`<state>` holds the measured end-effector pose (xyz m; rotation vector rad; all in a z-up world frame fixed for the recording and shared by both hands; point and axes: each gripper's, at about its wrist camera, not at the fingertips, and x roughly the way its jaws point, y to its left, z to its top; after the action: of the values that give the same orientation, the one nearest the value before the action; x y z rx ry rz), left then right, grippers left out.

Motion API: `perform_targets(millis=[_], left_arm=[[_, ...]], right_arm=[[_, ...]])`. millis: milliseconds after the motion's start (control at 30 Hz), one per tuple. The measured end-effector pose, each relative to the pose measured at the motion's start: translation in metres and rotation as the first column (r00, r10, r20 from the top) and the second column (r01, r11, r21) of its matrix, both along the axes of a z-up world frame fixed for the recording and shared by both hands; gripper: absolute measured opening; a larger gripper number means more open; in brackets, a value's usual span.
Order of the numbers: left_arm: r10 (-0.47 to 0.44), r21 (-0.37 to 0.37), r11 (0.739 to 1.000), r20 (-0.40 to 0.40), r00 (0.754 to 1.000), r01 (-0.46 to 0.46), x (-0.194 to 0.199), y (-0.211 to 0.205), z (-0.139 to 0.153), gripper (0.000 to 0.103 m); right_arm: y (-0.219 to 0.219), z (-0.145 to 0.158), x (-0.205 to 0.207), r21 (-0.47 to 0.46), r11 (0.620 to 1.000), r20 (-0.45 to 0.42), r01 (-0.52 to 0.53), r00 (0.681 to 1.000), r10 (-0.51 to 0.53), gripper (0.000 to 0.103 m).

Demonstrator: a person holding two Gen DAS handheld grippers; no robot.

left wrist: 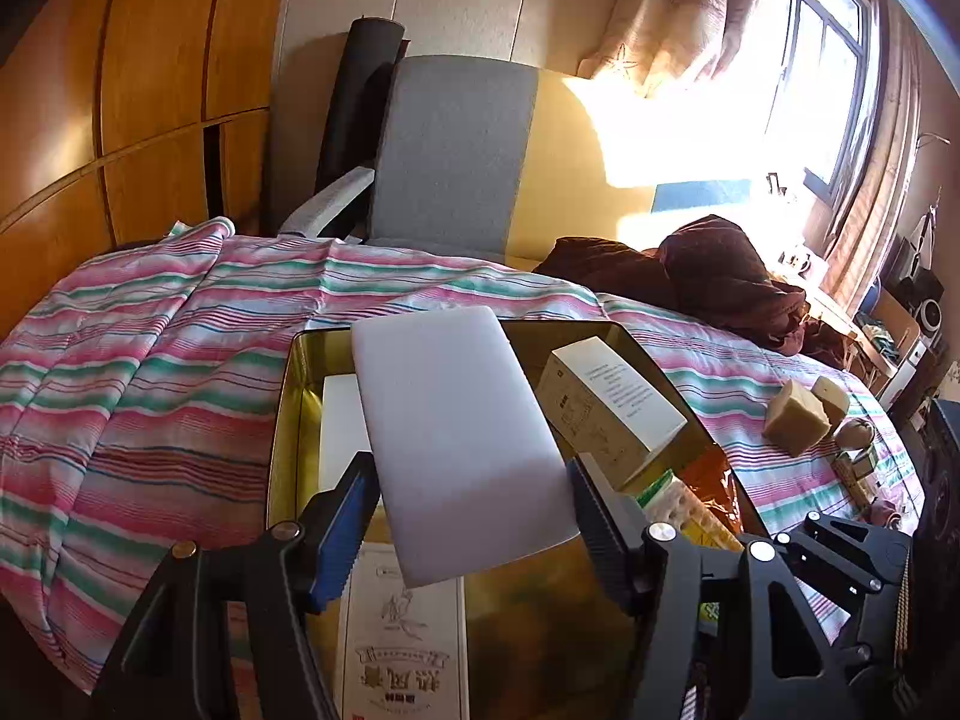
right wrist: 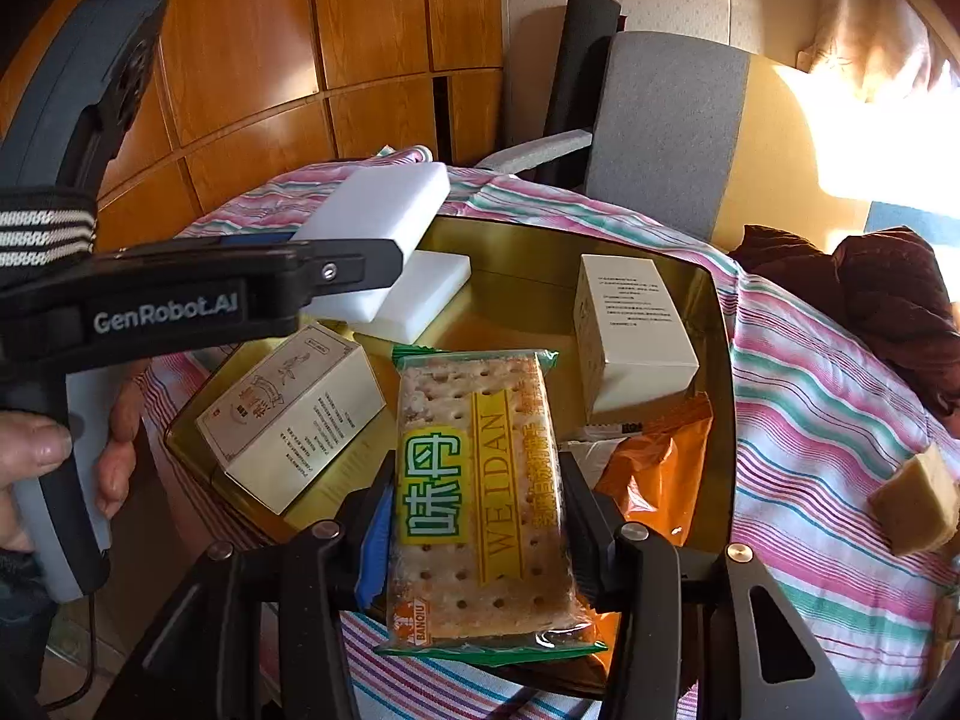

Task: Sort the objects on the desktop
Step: 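Lower the white sponge and cracker pack into the gold tray, opening both tools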

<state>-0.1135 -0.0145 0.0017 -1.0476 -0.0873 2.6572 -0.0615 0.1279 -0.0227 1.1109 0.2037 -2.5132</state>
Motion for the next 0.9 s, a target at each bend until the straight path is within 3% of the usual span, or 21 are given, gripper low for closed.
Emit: perform_targets(millis=[267,667,900], left_arm=[[-0.011,-0.068,0.998,0.048,0.999,0.015,-0.035,0.014,-0.009,0.066],[-0.054,0.009,0.999,0.168,0.984,0.054,-0.086,0.019,-0.022,0.071],[-0.079,0.024,0.997,0.184,0.98,0.076,-0.088,0.02,-0.03,0.076]], right_arm=[[-0.01,-0.01,-0.013,0.009,1.0,0.023,-0.003,1.0,0.003,0.05],[-0.014,-0.018,-0.028,-0.033,0.999,0.034,0.006,0.999,-0.004,0.053],[-0.012,-0.015,-0.015,-0.082,0.997,-0.011,-0.013,1.0,0.012,0.065]])
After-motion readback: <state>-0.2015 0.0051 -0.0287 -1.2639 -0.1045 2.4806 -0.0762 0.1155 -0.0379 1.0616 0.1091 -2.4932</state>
